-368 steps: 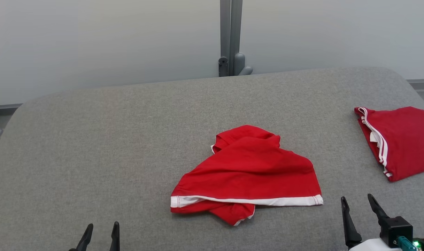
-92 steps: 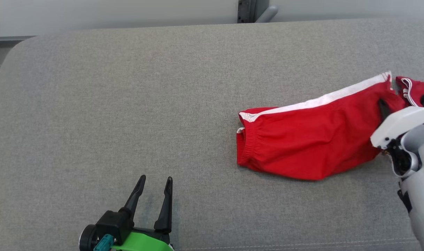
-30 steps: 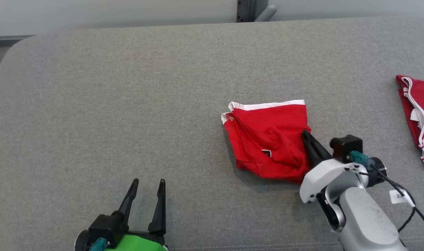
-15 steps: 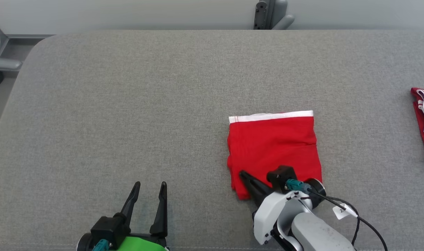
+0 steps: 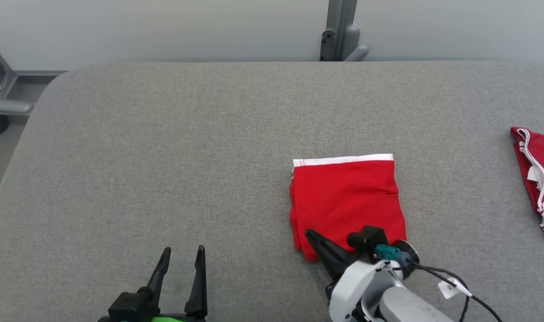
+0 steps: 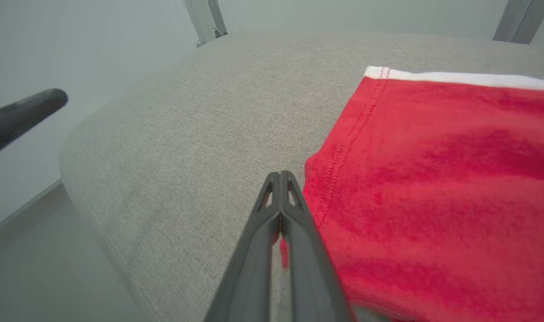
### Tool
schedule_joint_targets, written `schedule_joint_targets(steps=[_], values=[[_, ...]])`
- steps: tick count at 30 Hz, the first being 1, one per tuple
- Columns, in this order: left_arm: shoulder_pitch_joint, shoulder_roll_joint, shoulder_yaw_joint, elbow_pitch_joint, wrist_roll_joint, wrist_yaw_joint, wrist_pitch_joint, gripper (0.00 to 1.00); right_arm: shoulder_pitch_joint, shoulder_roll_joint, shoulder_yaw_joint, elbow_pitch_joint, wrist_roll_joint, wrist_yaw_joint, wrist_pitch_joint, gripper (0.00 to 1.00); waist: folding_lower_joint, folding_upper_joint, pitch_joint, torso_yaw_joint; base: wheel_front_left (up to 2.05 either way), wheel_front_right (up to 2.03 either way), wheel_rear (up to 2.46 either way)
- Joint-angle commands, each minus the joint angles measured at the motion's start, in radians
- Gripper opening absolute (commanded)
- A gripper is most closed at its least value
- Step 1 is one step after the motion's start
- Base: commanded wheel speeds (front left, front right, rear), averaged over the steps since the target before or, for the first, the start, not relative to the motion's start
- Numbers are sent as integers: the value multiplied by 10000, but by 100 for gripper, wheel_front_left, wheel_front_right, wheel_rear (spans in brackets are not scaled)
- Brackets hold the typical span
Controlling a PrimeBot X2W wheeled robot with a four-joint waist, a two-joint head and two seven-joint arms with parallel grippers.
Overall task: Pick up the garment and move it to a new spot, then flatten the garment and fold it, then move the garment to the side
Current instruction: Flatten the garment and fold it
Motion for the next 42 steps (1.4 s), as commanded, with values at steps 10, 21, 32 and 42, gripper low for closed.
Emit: schedule_joint_targets(steps=[10, 21, 32, 42], values=[[716, 1, 962, -111, 207, -10, -27, 100, 2361, -702, -3981, -2388, -1090, -2, -314, 100, 0, 79, -773, -714, 0, 0, 0], [879, 4, 1441, 158, 559, -118, -27, 100, 3813, -151, -6786, -2786, -2953, -2, -516, 100, 0, 79, -996, -937, 0, 0, 0], [1104, 4, 1877, 406, 834, -450, -27, 100, 4338, 125, -7518, -2979, -3430, -2, -535, 100, 0, 79, -1165, -969, 0, 0, 0], [1067, 4, 1835, 394, 733, -484, -27, 100, 4264, 205, -7679, -2874, -3413, -2, -536, 100, 0, 79, -1175, -797, 0, 0, 0]])
